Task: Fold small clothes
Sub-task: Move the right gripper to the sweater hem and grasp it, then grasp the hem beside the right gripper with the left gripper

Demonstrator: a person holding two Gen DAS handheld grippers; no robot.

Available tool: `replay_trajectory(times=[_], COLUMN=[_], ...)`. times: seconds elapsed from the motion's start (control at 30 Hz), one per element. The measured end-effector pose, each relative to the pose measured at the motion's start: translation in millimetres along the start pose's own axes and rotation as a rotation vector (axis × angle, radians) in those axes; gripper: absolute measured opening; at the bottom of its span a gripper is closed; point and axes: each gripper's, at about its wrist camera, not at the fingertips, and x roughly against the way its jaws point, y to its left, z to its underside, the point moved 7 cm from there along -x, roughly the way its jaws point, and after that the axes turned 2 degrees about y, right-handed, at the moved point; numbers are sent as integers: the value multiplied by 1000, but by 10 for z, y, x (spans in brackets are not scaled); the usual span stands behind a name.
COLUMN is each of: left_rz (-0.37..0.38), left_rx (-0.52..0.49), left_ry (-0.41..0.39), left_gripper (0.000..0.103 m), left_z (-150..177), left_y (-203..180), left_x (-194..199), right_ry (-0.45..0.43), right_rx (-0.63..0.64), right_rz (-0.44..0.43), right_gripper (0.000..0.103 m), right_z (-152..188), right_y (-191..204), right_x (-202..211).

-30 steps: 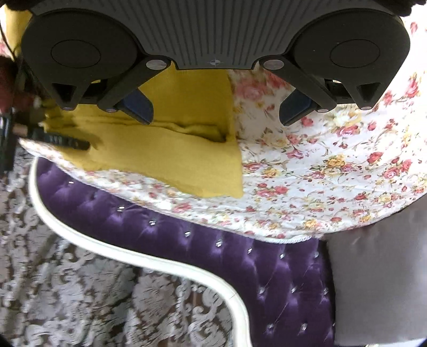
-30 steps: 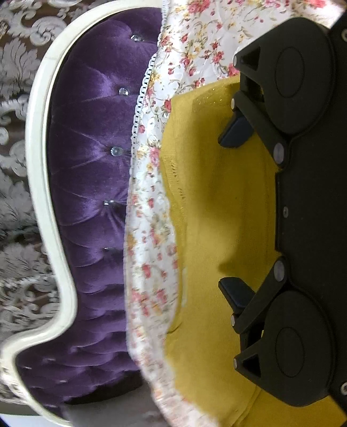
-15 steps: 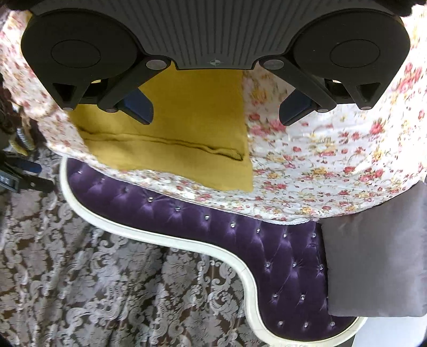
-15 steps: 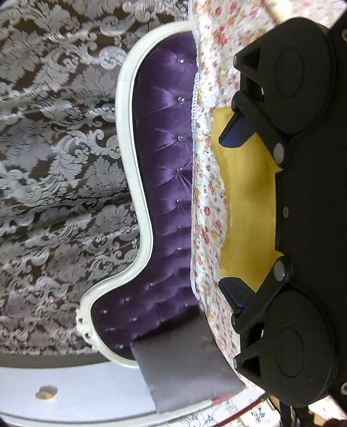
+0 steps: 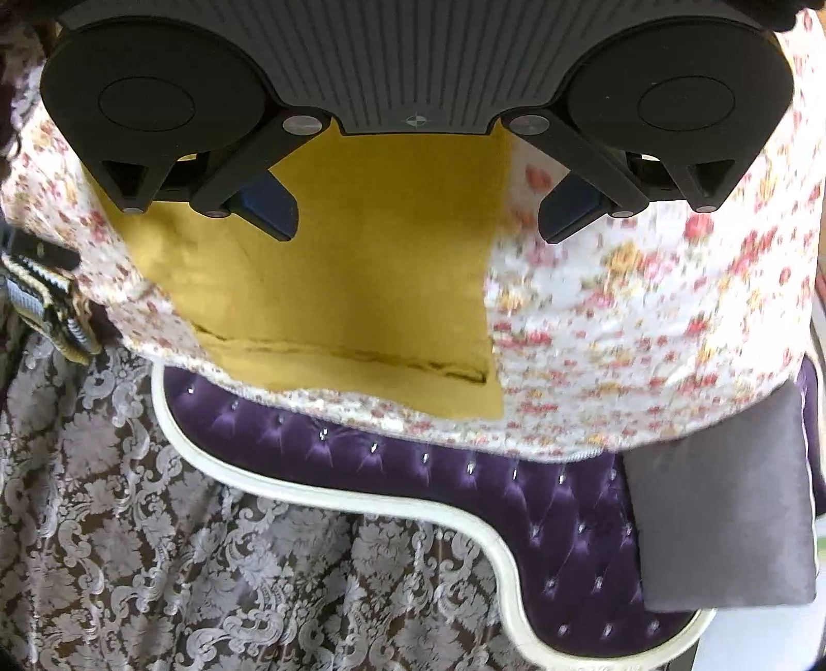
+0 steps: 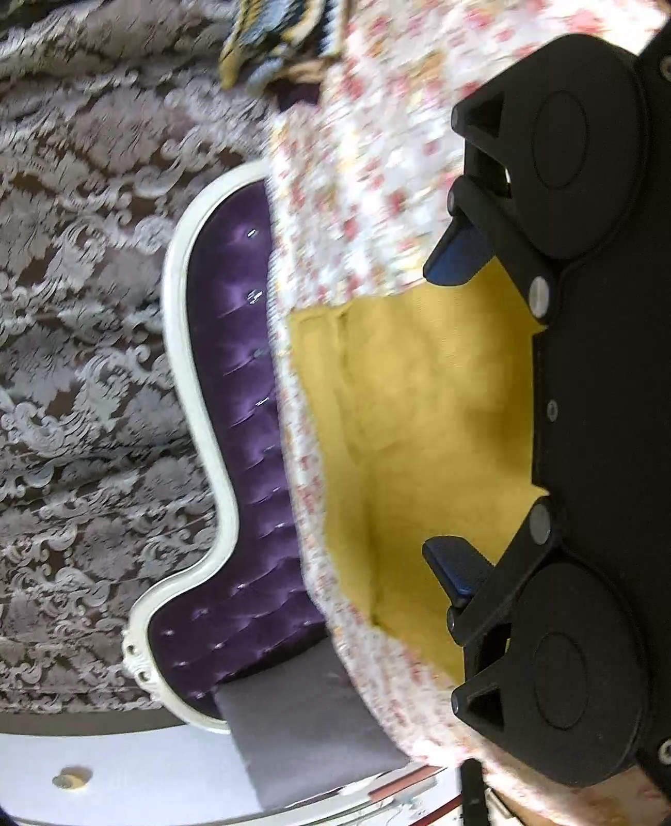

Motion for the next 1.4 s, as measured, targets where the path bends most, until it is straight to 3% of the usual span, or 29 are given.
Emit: replay_trajectory(times=[0.1, 0.33, 0.8, 0.87, 0.93, 1.0, 1.13, 1.4], left_rz=[1, 7, 14, 16, 21, 28, 42, 37], left_rx=[1, -5, -100, -107, -112, -116, -126, -119], left_ry=[54, 136, 161, 164, 167, 172, 192, 196], left_gripper=[91, 91, 91, 91, 91, 91, 91, 85], left_z=[112, 361, 429, 432, 435, 434, 440, 450], left_y=[47, 98, -1, -11, -16, -26, -51, -49], left_x=[-6, -56, -90, -92, -96, -101, -100, -82], right_ry=[21, 105, 166, 184, 208, 218, 194, 133], right_rx=[-23, -114, -442, -479, -503, -486, -427, -382], right_rz=[19, 59, -81, -125, -143, -136, -142, -185], right_gripper=[103, 103, 102, 87, 51, 30, 22, 22], right_z=[192, 428, 772, 801, 823, 829, 731, 512], right_y=[-55, -355, -907, -920, -926, -912, -784, -597], right_x=[114, 116, -86, -107, -124, -120, -46, 18])
